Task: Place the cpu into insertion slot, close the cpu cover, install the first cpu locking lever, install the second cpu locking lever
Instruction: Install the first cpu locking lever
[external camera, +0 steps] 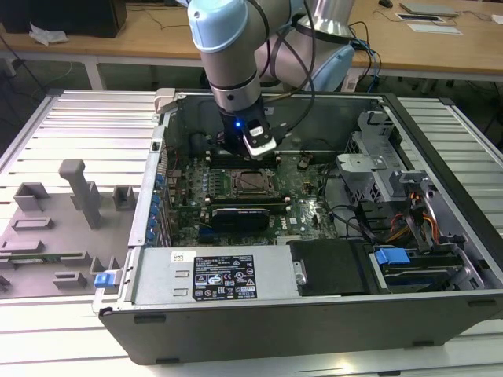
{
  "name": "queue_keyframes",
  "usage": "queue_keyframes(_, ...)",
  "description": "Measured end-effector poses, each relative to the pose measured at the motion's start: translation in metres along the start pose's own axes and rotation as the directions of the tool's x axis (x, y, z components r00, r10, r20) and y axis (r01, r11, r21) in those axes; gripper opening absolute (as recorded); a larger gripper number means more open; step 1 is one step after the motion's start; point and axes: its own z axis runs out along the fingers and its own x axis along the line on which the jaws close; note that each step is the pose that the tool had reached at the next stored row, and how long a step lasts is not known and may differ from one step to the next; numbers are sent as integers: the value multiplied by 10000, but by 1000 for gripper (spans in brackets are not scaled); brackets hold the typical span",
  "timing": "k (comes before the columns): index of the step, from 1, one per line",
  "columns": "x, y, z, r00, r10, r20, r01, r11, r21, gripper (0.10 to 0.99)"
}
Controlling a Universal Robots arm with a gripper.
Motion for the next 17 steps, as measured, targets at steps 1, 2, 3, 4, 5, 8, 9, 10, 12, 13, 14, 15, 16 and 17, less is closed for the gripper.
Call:
queue_keyframes(1,0,0,1,10000,12,1,-12,10000,7,106)
queue_keyframes(2,0,0,1,10000,13,1,-13,10000,8,106)
queue_keyframes(3,0,0,1,10000,14,2,-14,10000,8,106)
queue_keyframes(4,0,0,1,10000,15,2,-15,10000,8,106)
queue_keyframes(5,0,1,1,10000,16,3,-16,10000,9,106)
queue_keyframes(8,-2,4,-8,10000,18,5,-18,10000,5,106)
queue_keyframes(9,-6,6,-25,10000,18,5,-18,10000,6,106)
queue_keyframes(10,-9,9,-42,10000,18,3,-18,10000,9,106)
queue_keyframes(12,-19,17,-84,10000,15,5,-15,10000,16,106)
queue_keyframes(13,-21,20,-97,10000,10,9,-10,10000,39,106)
queue_keyframes(14,-22,20,-98,10000,8,11,-8,10000,42,106)
queue_keyframes(15,-24,20,-98,10000,7,12,-7,10000,42,106)
queue_keyframes(16,-31,22,-96,10000,9,11,-9,10000,44,106)
queue_keyframes(17,-48,25,-91,10000,10,11,-10,10000,45,106)
